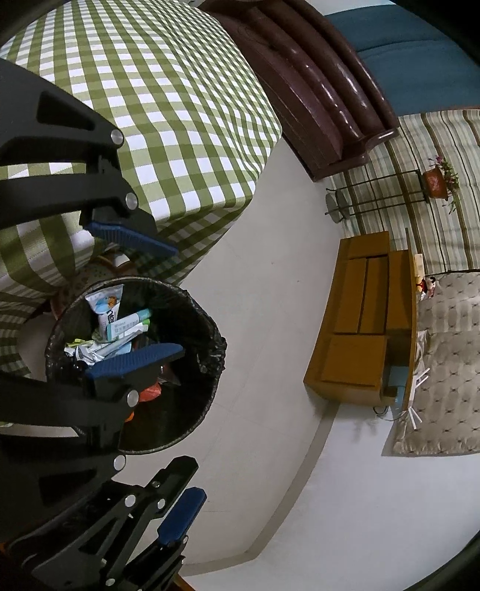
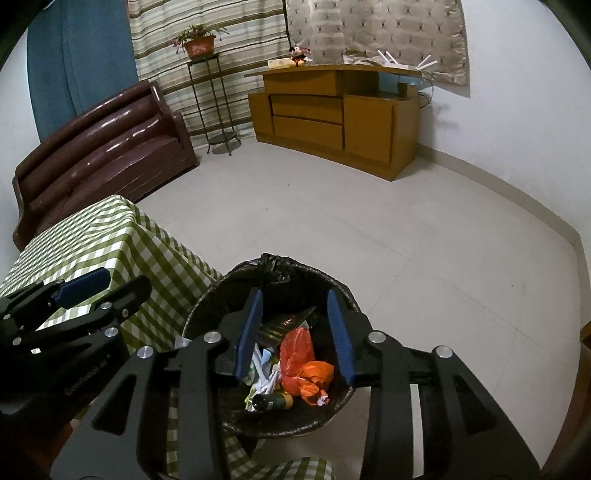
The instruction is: Collect trash
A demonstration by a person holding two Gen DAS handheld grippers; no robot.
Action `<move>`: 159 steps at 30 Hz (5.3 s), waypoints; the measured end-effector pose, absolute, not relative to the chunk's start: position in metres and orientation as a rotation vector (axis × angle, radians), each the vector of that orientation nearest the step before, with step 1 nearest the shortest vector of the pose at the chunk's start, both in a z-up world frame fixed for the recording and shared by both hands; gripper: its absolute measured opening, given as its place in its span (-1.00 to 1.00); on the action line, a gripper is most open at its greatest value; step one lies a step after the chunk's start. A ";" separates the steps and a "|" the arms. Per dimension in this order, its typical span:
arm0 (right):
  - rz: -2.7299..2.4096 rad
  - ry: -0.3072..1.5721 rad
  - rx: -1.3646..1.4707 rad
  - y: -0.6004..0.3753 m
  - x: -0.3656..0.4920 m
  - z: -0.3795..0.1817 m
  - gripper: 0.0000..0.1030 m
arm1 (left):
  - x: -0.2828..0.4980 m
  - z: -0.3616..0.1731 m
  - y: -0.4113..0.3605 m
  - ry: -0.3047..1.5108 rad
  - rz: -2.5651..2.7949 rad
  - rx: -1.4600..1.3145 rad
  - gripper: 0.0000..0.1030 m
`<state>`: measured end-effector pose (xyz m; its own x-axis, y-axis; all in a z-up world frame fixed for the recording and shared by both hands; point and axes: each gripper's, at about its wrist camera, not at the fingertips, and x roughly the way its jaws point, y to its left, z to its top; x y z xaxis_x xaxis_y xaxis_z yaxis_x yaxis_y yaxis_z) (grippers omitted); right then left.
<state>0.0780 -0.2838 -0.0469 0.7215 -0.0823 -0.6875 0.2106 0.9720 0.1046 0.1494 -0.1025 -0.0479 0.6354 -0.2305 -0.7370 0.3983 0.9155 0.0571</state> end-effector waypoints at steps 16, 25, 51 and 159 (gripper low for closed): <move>-0.197 0.702 0.160 -0.271 0.054 -0.020 0.09 | 0.128 -0.021 -0.079 0.740 -0.330 0.182 0.16; -0.182 0.686 0.126 -0.247 0.032 -0.006 0.18 | 0.101 -0.006 -0.054 0.699 -0.304 0.159 0.27; -0.143 0.612 0.094 -0.213 -0.031 0.035 0.23 | 0.041 0.020 0.015 0.621 -0.220 0.093 0.40; -0.140 0.605 0.081 -0.203 -0.037 0.044 0.23 | 0.030 0.018 0.016 0.601 -0.209 0.093 0.60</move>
<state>-0.0372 -0.2031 0.0439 0.8134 -0.1070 -0.5718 0.1542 0.9874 0.0347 0.0302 0.0160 0.0181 0.8044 -0.1679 -0.5699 0.2219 0.9747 0.0261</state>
